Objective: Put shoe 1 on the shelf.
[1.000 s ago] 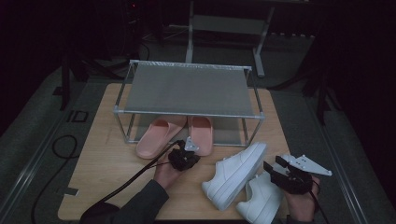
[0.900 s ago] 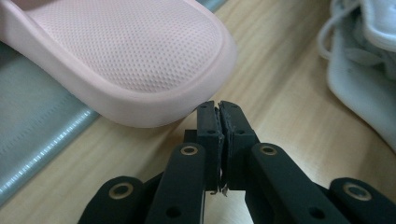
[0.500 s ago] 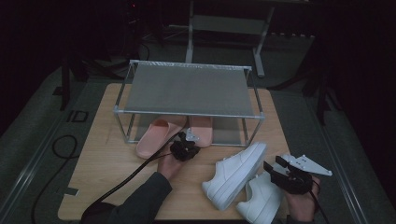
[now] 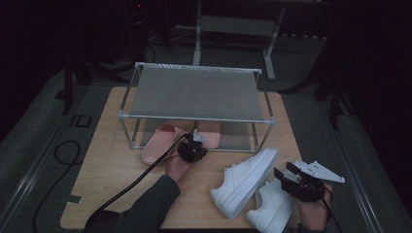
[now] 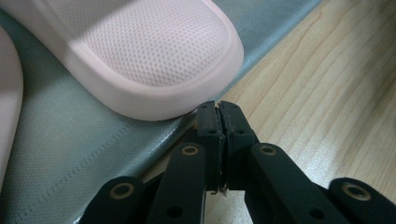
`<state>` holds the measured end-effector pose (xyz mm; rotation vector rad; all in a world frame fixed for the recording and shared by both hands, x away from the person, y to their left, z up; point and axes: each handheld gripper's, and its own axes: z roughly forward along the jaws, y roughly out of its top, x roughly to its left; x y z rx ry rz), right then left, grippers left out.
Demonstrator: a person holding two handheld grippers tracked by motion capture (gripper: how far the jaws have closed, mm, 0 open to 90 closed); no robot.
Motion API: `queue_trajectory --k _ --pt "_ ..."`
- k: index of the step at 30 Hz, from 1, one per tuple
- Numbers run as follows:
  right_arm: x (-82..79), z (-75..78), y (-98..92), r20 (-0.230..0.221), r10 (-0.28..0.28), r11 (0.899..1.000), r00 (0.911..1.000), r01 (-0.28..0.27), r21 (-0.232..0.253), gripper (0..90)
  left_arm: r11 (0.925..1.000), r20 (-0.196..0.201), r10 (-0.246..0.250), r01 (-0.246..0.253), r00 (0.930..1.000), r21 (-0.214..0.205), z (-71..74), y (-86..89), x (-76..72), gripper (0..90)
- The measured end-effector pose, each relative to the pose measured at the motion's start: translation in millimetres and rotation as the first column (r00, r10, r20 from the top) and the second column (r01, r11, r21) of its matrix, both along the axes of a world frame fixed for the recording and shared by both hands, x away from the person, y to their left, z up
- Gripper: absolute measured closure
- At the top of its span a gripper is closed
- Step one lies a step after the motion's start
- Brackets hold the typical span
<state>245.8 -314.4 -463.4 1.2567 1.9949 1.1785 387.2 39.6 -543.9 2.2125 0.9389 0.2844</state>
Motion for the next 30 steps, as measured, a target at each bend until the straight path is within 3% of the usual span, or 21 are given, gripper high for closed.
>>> queue_trajectory --k 7,14,24,30 --pt "-0.7 0.6 -1.7 0.003 -0.005 1.000 1.0000 0.005 0.004 43.6 0.9997 0.021 -0.019 0.019 0.9996 0.016 9.1 2.8 -5.1 86.5" --pt "-1.1 1.2 -2.7 0.006 -0.006 1.000 1.0000 0.006 0.003 43.6 0.9988 0.062 -0.042 0.040 0.9972 0.030 29.3 17.1 -17.8 85.6" --pt "-1.4 1.5 -2.1 0.005 -0.005 1.000 1.0000 0.005 0.003 43.6 0.9979 0.095 -0.032 0.027 0.9949 0.058 49.1 51.7 -39.5 77.3" --pt "-1.4 1.5 -2.5 0.006 -0.008 1.000 0.9999 0.008 0.003 43.6 0.9984 0.095 0.014 -0.019 0.9954 0.054 53.0 79.4 -49.0 71.6"
